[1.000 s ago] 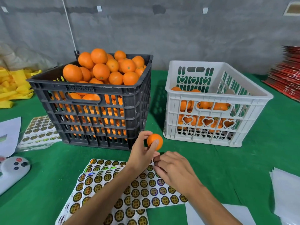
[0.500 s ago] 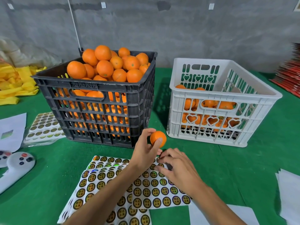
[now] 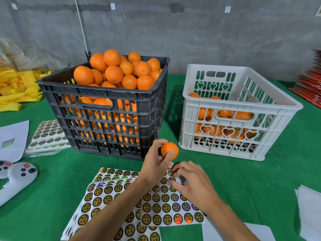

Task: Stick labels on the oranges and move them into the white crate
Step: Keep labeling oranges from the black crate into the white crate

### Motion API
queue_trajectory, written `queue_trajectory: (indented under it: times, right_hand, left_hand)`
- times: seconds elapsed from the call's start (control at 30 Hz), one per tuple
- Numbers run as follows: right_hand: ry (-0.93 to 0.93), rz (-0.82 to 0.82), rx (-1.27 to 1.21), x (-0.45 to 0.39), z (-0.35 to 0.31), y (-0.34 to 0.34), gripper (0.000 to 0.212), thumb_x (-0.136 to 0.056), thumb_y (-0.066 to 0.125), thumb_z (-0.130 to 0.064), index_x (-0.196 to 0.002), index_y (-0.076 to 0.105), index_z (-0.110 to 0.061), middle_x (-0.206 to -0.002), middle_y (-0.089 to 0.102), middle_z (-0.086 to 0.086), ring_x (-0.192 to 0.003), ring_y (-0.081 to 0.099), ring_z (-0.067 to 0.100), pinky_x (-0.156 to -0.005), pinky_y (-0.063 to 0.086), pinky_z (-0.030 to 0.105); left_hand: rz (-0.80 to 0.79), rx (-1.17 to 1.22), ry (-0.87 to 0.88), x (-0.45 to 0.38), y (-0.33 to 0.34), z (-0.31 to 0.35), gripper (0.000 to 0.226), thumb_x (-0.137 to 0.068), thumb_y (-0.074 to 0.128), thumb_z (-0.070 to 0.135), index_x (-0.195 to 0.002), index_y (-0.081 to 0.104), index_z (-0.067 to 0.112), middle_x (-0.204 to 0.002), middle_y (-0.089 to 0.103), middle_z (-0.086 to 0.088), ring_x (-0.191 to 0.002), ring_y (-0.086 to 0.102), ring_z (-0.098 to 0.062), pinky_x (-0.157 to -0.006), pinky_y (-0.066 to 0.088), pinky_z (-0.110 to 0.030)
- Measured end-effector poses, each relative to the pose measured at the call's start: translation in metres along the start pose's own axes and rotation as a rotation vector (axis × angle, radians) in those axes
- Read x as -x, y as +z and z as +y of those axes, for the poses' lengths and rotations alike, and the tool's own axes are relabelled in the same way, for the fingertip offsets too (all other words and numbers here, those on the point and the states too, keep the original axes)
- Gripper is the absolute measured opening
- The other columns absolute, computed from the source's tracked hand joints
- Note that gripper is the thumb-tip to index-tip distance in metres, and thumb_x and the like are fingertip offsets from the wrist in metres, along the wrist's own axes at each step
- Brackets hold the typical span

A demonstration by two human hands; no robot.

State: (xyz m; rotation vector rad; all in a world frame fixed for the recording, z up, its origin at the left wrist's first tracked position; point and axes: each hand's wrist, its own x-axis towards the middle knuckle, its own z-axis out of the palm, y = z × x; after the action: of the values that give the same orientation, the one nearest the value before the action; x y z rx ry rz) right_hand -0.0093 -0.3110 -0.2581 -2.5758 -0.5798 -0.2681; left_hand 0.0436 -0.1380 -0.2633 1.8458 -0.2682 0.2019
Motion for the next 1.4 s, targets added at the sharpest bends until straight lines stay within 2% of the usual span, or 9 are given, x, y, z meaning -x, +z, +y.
queue_trajectory:
  times: [0.33, 0.43, 0.5, 0.6, 0.67, 0.8, 1.0, 1.17, 1.4]
  right_hand:
    - [0.028, -0.003, -0.06, 0.002, -0.006, -0.001, 0.027, -0.09, 0.062, -0.06, -0.093, 0.065, -0.034, -0.11, 0.055, -0.029, -0.109, 0.045, -0.003, -0.099, 0.031, 0.016]
    - [0.048, -0.015, -0.057, 0.002, -0.005, -0.002, 0.032, -0.091, 0.057, -0.064, -0.101, 0.064, -0.035, -0.113, 0.053, -0.029, -0.111, 0.043, -0.004, -0.101, 0.033, 0.02]
    - [0.034, -0.03, -0.026, 0.001, -0.005, -0.001, 0.041, -0.093, 0.054, -0.066, -0.117, 0.064, -0.034, -0.119, 0.052, -0.027, -0.114, 0.042, -0.003, -0.105, 0.035, 0.024]
    - [0.013, -0.065, 0.034, 0.001, -0.004, 0.003, 0.073, -0.093, 0.043, -0.075, -0.149, 0.05, -0.029, -0.146, 0.043, -0.021, -0.132, 0.034, 0.001, -0.117, 0.026, 0.025]
    - [0.016, -0.074, 0.048, -0.001, -0.003, 0.003, 0.077, -0.093, 0.041, -0.077, -0.152, 0.047, -0.028, -0.154, 0.038, -0.018, -0.138, 0.03, 0.004, -0.119, 0.021, 0.025]
    - [0.021, -0.066, 0.052, -0.007, -0.006, 0.002, 0.063, -0.094, 0.05, -0.07, -0.139, 0.063, -0.028, -0.13, 0.051, -0.021, -0.119, 0.039, 0.003, -0.107, 0.03, 0.022]
    - [0.074, -0.012, 0.034, -0.01, -0.012, 0.003, 0.04, -0.095, 0.061, -0.056, -0.122, 0.072, -0.028, -0.094, 0.043, -0.019, -0.091, 0.038, 0.006, -0.087, 0.036, 0.025]
    - [0.184, 0.078, -0.086, -0.012, -0.017, 0.008, 0.024, -0.093, 0.068, -0.047, -0.105, 0.076, -0.028, -0.085, 0.048, -0.015, -0.082, 0.044, 0.003, -0.082, 0.04, 0.028]
    - [0.328, 0.094, -0.204, -0.016, -0.02, 0.01, 0.006, -0.089, 0.072, -0.032, -0.085, 0.077, -0.031, -0.085, 0.056, -0.011, -0.083, 0.053, 0.013, -0.079, 0.048, 0.034]
  left_hand:
    - [-0.017, 0.007, 0.017, -0.001, 0.001, -0.005, 0.035, -0.095, 0.063, 0.052, -0.124, 0.043, 0.051, -0.127, 0.056, 0.002, -0.074, 0.077, -0.017, -0.083, 0.063, -0.048]
    - [-0.018, -0.015, 0.024, -0.001, 0.002, -0.006, 0.036, -0.095, 0.064, 0.054, -0.124, 0.043, 0.053, -0.128, 0.057, 0.001, -0.075, 0.076, -0.018, -0.084, 0.062, -0.048]
    - [-0.013, -0.037, 0.026, -0.001, 0.002, -0.006, 0.037, -0.094, 0.064, 0.057, -0.124, 0.042, 0.055, -0.123, 0.062, -0.004, -0.078, 0.076, -0.016, -0.085, 0.062, -0.045]
    - [0.03, -0.032, 0.06, 0.0, 0.002, -0.003, 0.04, -0.094, 0.062, 0.061, -0.128, 0.042, 0.054, -0.119, 0.064, -0.004, -0.088, 0.076, -0.015, -0.085, 0.062, -0.043]
    - [0.052, 0.038, 0.091, 0.002, 0.002, 0.0, 0.043, -0.095, 0.062, 0.061, -0.132, 0.043, 0.049, -0.119, 0.064, -0.005, -0.086, 0.077, -0.014, -0.082, 0.063, -0.044]
    - [0.064, 0.057, 0.154, 0.004, 0.002, 0.001, 0.046, -0.098, 0.064, 0.055, -0.137, 0.043, 0.042, -0.118, 0.063, -0.007, -0.089, 0.077, -0.017, -0.077, 0.064, -0.043]
    - [0.078, 0.064, 0.18, 0.005, 0.001, 0.0, 0.047, -0.099, 0.065, 0.052, -0.138, 0.043, 0.039, -0.119, 0.063, -0.01, -0.088, 0.078, -0.017, -0.075, 0.065, -0.039]
    - [0.083, 0.061, 0.169, 0.004, 0.001, 0.0, 0.045, -0.098, 0.064, 0.055, -0.137, 0.044, 0.042, -0.116, 0.064, -0.01, -0.087, 0.078, -0.016, -0.074, 0.065, -0.038]
    - [0.083, 0.036, 0.155, 0.003, 0.002, -0.002, 0.047, -0.097, 0.064, 0.057, -0.137, 0.044, 0.043, -0.115, 0.066, -0.005, -0.088, 0.077, -0.021, -0.076, 0.064, -0.045]
